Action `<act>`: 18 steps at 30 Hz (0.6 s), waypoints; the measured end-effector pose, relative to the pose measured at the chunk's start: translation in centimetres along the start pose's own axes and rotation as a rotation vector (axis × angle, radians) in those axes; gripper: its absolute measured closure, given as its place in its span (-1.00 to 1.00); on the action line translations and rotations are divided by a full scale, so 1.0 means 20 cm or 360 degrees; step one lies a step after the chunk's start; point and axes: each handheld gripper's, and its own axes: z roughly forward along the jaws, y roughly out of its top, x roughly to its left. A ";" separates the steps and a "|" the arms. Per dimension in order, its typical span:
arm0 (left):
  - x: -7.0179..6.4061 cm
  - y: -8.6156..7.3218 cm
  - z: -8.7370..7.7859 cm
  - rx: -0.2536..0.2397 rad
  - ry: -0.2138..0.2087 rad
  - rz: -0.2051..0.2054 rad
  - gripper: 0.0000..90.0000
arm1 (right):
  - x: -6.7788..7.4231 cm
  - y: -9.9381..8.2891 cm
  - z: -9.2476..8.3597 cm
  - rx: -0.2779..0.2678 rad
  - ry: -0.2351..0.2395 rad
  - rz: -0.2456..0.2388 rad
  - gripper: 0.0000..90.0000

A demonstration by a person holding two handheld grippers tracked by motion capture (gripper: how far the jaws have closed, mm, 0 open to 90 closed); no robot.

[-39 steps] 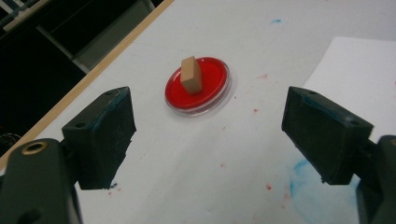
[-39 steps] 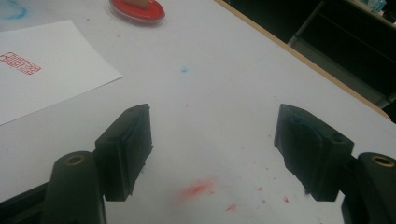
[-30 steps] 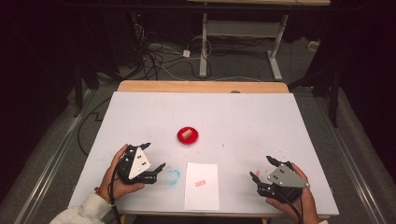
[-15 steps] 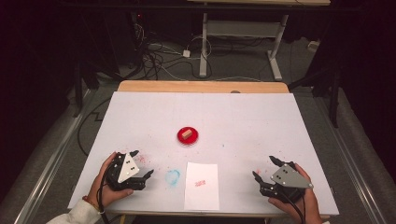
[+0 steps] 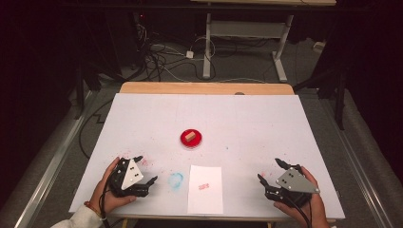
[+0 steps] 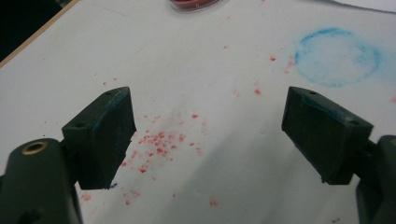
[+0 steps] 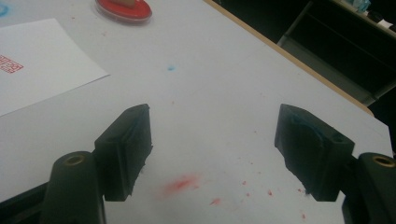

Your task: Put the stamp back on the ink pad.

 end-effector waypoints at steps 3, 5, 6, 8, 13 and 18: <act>0.00 0.00 -0.01 -0.0022 -0.0007 -0.0006 -0.62 | 0.01 0.01 0.00 0.0004 0.0001 -0.0010 -0.39; 0.00 0.00 -0.01 -0.0020 0.0001 0.0006 -0.62 | 0.02 0.01 0.00 0.0006 0.0009 -0.0016 -0.39; 0.00 0.00 -0.01 -0.0018 -0.0004 0.0009 -0.62 | 0.02 0.01 0.01 0.0010 0.0009 -0.0019 -0.39; 0.00 0.00 -0.01 -0.0012 -0.0010 0.0010 -0.62 | 0.02 0.00 0.01 0.0013 0.0012 -0.0016 -0.39; 0.00 0.00 0.00 0.0006 -0.0009 0.0020 -0.62 | 0.02 0.00 0.01 0.0006 0.0018 -0.0009 -0.39; 0.00 0.00 -0.01 -0.0011 -0.0006 0.0002 -0.62 | 0.02 0.01 0.02 0.0006 0.0026 -0.0017 -0.39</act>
